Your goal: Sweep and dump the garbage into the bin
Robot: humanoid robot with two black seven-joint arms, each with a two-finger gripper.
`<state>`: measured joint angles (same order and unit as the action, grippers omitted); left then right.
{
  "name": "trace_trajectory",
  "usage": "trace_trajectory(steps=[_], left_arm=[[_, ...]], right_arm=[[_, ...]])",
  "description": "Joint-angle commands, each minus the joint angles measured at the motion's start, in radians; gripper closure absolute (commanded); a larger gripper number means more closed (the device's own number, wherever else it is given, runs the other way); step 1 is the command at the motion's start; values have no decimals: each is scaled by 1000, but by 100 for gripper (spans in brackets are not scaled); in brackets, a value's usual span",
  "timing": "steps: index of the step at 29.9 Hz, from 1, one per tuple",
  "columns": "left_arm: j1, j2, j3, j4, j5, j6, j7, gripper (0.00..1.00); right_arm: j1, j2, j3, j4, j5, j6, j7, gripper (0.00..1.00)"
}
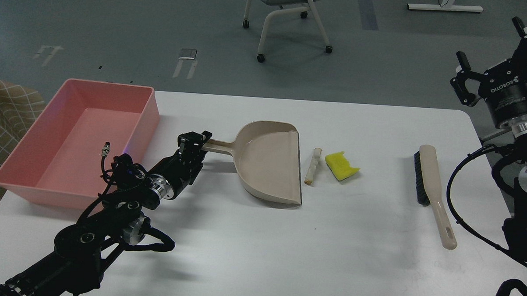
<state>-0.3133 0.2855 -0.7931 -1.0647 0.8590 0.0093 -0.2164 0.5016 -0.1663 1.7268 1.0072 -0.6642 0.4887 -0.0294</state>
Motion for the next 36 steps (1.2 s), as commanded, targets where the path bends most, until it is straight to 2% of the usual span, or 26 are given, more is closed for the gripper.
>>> trace_trajectory(steps=[1, 6, 14, 18, 20, 26, 32, 36], left_arm=[[-9, 7, 34, 3, -1, 4, -6, 78], [-9, 11, 34, 5, 0, 4, -24, 91], [-23, 17, 34, 5, 6, 14, -46, 91], [-26, 29, 34, 5, 11, 15, -58, 91], [-27, 35, 34, 5, 18, 17, -60, 91], [-23, 38, 34, 3, 60, 18, -80, 91], [-24, 32, 34, -1, 61, 18, -89, 92], [-21, 29, 34, -1, 71, 18, -109, 92]], right_arm=[[0, -1, 0, -1, 0, 0, 2, 0], [0, -2, 0, 2, 0, 0, 2, 0], [-2, -7, 0, 4, -2, 0, 2, 0], [-3, -56, -7, 24, -11, 0, 5, 0], [-3, -91, -15, 48, -25, 0, 5, 0], [-55, -268, -73, 143, -276, 0, 5, 0], [-196, -485, -79, 358, -507, 0, 25, 0], [-293, -608, -102, 441, -636, 0, 100, 0]])
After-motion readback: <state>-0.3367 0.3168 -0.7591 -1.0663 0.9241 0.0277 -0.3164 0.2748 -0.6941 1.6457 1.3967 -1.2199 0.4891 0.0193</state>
